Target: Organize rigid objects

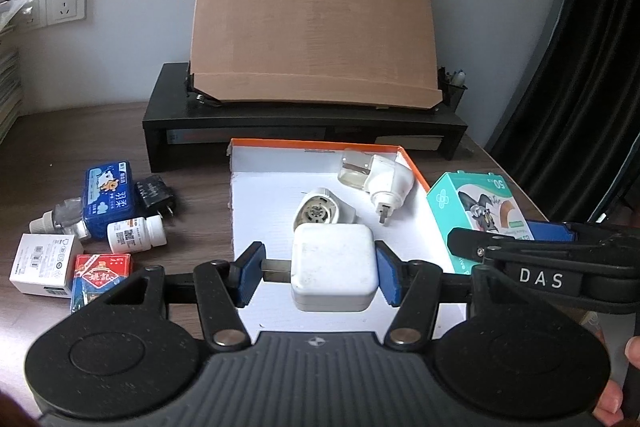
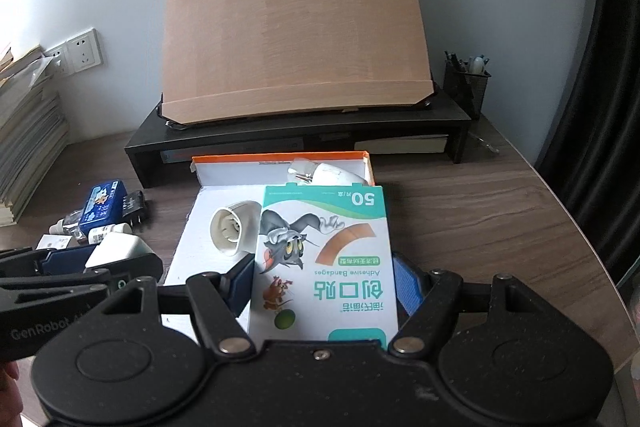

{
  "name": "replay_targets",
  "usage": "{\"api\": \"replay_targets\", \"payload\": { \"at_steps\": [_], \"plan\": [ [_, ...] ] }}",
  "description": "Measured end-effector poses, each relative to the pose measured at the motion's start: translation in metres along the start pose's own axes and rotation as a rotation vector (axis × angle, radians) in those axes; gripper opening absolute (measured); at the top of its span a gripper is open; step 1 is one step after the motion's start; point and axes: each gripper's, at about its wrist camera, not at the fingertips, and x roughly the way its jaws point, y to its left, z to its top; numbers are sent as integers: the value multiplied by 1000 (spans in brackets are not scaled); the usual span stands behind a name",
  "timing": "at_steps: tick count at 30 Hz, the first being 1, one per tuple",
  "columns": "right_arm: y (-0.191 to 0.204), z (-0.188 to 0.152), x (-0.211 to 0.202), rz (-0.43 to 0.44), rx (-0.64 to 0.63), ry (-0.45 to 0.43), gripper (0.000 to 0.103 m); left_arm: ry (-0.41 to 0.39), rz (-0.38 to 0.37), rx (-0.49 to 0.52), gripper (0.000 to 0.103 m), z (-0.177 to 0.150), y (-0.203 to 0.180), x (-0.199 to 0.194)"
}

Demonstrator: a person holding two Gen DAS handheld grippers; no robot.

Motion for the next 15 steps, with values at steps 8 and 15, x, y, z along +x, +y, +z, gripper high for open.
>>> {"api": "replay_targets", "payload": {
  "at_steps": [8, 15],
  "plan": [
    [3, 5, 9, 11, -12, 10, 84, 0, 17, -16, 58, 1, 5, 2],
    [4, 6, 15, 15, -18, 20, 84, 4, 26, -29, 58, 1, 9, 5]
  ]
}}
